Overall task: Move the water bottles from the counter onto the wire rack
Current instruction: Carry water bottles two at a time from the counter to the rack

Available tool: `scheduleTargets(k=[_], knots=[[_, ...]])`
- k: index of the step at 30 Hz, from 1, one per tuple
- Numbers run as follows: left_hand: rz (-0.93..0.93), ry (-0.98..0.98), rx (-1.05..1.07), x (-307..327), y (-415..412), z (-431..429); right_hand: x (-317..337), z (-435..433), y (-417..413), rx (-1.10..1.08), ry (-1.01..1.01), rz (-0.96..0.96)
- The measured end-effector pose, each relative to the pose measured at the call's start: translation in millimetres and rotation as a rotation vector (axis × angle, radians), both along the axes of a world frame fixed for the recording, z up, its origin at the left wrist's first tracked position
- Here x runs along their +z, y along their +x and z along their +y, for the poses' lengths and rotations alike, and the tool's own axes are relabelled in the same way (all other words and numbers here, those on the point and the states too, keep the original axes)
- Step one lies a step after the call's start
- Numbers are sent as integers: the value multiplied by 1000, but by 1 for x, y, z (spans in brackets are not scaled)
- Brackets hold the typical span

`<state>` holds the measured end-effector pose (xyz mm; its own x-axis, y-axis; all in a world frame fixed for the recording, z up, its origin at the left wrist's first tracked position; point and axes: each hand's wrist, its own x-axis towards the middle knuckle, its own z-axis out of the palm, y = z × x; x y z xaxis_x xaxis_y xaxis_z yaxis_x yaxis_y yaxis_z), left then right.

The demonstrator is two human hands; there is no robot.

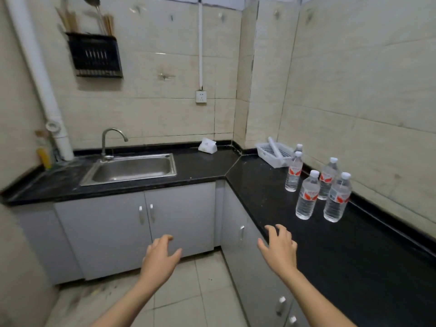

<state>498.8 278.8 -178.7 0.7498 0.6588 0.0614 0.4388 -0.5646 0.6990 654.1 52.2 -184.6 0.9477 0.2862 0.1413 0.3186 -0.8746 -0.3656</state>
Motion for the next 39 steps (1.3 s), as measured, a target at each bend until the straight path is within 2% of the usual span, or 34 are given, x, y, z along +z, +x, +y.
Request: scheduleTargets(k=[7, 17, 22, 30, 39], knots=[[8, -14, -3, -2, 110, 31, -13, 36, 114, 2, 45, 72], [123, -84, 27, -42, 193, 88, -50, 80, 197, 4, 26, 177], [82, -101, -75, -48, 288, 117, -52, 76, 257, -161, 29, 167], [45, -154, -360, -38, 462, 134, -42, 63, 325, -449, 1, 125], [160, -158, -653, -49, 567, 87, -54, 41, 314, -761, -2, 181]])
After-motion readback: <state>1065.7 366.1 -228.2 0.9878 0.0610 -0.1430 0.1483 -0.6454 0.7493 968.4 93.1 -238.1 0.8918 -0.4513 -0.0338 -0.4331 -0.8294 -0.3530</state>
